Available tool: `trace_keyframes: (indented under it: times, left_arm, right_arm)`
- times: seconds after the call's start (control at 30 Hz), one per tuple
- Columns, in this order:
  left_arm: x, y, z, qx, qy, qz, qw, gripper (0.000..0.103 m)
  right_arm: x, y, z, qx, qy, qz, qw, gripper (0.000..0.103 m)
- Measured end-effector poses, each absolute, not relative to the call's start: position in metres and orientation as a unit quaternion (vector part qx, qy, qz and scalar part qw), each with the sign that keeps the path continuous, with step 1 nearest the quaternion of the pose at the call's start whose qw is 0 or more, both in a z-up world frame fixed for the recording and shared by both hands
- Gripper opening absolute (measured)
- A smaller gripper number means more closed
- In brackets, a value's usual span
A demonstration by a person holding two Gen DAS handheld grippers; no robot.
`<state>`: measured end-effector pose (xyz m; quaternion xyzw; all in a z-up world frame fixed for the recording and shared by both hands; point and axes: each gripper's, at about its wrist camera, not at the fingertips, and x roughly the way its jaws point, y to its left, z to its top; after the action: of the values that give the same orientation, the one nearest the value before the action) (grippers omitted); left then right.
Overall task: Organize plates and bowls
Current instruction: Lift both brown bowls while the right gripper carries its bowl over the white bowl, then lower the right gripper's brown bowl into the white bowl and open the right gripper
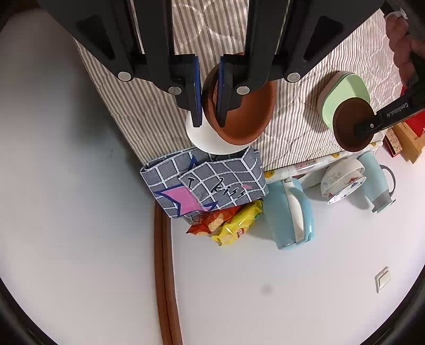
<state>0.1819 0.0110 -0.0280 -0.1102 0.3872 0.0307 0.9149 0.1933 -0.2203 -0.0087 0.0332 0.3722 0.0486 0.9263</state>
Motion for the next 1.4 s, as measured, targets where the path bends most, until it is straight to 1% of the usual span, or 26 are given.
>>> trace_keyframes:
  times: [0.57,1.0,1.4]
  left_arm:
    - [0.217,0.022,-0.037,-0.125,0.394,0.033,0.91,0.01]
    - [0.243,0.04,-0.058,-0.139,0.409,0.049,0.9,0.01]
    - [0.257,0.047,-0.07,-0.143,0.418,0.056,0.896,0.01]
  right_arm:
    - [0.238,-0.211,-0.028,0.024,0.392,0.047,0.918,0.01]
    - [0.277,-0.205,-0.072,0.021,0.429,0.054,0.901,0.01]
    - [0.299,-0.199,-0.1,0.014,0.455,0.056,0.889,0.01]
